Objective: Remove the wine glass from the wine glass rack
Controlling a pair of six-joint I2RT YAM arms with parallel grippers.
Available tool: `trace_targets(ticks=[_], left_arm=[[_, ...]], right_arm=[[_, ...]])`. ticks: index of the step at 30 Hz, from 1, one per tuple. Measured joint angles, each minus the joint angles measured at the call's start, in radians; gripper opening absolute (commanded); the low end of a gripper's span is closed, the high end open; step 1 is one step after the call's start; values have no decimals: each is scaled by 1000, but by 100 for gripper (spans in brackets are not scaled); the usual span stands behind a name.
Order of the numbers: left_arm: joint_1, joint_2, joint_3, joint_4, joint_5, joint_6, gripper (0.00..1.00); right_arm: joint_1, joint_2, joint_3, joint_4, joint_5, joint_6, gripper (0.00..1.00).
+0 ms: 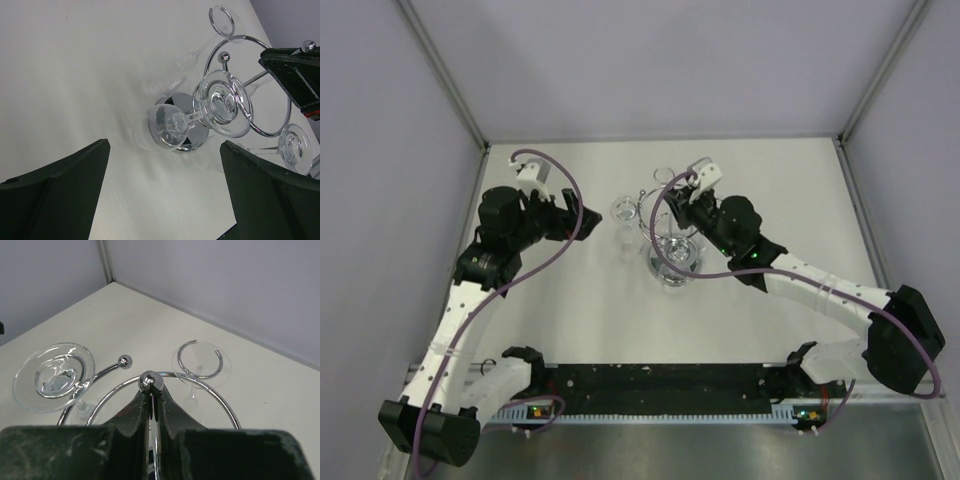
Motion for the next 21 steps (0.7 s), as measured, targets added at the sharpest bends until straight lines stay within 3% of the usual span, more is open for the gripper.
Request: trace_targets(ticks=[9,13,17,21], left_arm=[[0,0,-19,5,0,4,98],[0,0,-24,5,0,8,98],[0,0,-26,5,0,14,98],[0,0,-26,5,0,19,98]], right_arm=[[-13,29,20,12,-12,18,0],[-13,29,27,-2,-12,19,15],[-13,27,45,-19,-11,40,40],[-16,10,47,-18,-1,52,51]])
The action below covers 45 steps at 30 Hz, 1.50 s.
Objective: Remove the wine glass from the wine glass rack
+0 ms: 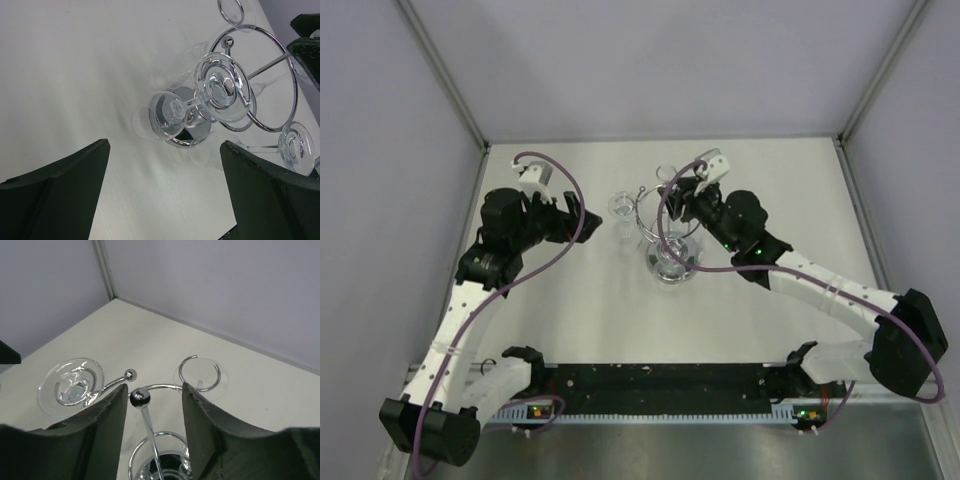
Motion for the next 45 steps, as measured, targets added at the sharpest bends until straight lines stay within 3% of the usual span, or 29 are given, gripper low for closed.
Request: trace_targets(ticks=[4,8,16,23,32,39,45], left_arm=[[0,0,0,0,0,3,98],[0,0,-1,0,0,3,98],[0,-1,-3,4,1,2,98],[0,-4,-32,16,8,-2,98],[0,-5,-43,22,14,-3,98],[0,-5,-45,31,34,-14,98],[0,-5,-45,37,51,-21,98]], right_arm=[[-1,-67,-1,-9,13,8,59],[-2,-166,-2,-83,35,11,61],[-3,-377,17,-409,169,61,63],[-99,-334,205,-745,206,187,62],[-455,-283,227,-922,-89,343,62],[-494,-283,139,-908,-313,438,61],[-499,-262,63,-832,-416,498,55]])
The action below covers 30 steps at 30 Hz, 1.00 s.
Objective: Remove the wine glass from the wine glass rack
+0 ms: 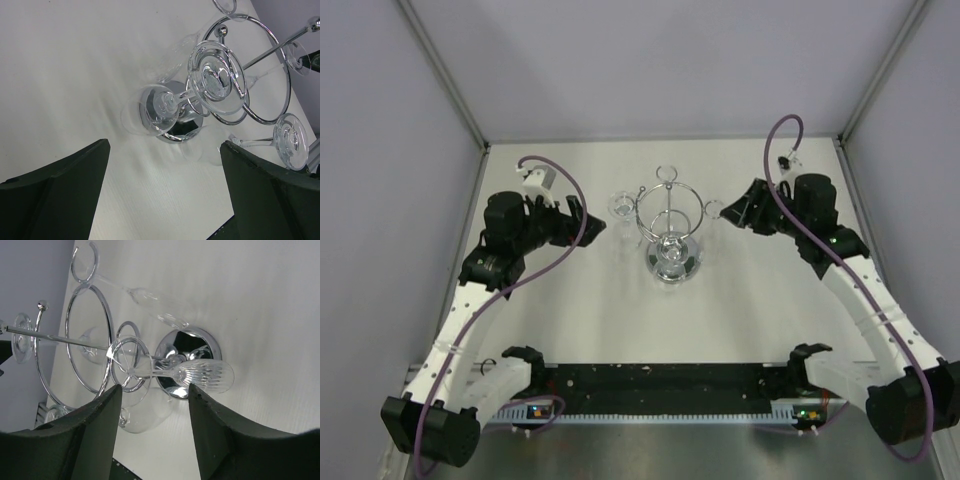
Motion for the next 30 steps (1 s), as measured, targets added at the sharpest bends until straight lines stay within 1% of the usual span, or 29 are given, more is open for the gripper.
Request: trace_targets(ticks=[4,9,11,15,17,23,30], left_arm=[[0,0,0,0,4,-2,98],[0,0,-3,0,7,-3,98],[0,0,-4,0,8,-3,98],[0,0,-4,0,9,-3,98],[0,0,-4,0,10,-3,98],[0,0,-4,0,11,-3,98],[0,0,-4,0,11,-3,98]], right_arm=[[0,24,-20,58,-37,26,50],[0,34,-39,106,-57,42,39],[0,40,-39,121,-60,48,37],[0,43,-39,129,-60,50,32],[0,43,-39,134,-59,49,27],[0,43,-39,141,-49,44,18],[0,42,-39,145,-48,41,10]])
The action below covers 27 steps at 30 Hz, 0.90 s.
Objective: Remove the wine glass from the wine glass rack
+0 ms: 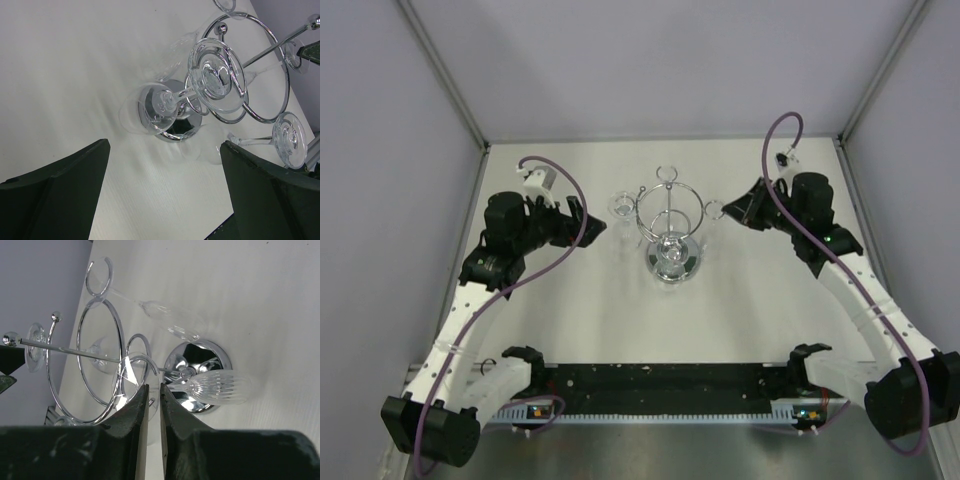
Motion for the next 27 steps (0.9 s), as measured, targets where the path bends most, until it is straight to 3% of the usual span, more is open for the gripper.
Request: trace_targets(ticks=[6,18,27], left_arm=[[0,0,0,0,0,0,98],[0,0,0,0,0,0,98],[0,0,0,0,0,0,98]], right_arm=[[0,-7,5,4,0,0,0],[0,-27,29,0,11,0,0],[0,-74,54,-46,112,-19,0]])
